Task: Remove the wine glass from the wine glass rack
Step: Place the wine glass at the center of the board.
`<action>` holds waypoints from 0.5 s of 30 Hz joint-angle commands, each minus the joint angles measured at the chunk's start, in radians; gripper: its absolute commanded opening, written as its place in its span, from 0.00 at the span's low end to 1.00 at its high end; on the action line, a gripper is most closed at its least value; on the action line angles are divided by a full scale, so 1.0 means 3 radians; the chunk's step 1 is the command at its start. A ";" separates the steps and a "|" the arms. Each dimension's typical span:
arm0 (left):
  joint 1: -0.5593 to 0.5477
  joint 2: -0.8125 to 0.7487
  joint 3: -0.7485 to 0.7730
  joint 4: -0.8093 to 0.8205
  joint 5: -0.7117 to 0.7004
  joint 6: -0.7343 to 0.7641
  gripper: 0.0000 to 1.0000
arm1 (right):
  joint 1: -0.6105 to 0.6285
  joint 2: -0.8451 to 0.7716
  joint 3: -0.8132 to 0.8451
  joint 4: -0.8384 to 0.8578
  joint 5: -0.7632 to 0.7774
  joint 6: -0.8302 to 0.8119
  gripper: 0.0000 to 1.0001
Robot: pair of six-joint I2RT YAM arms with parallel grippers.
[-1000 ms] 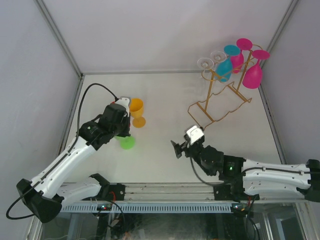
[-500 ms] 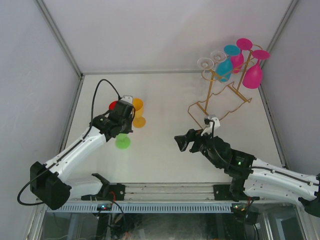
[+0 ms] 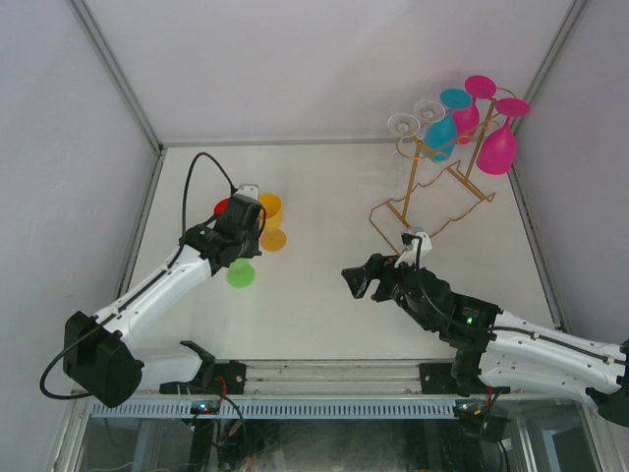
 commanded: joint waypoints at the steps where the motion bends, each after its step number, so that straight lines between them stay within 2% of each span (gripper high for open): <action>1: 0.0061 -0.0055 -0.0101 0.0121 0.0129 -0.0094 0.04 | -0.0016 -0.0002 0.0117 -0.0002 0.0066 0.0089 0.81; 15: 0.0134 -0.0076 -0.0089 0.0096 0.0207 -0.0115 0.08 | -0.0031 0.0046 0.0117 -0.0004 0.0016 0.0106 0.81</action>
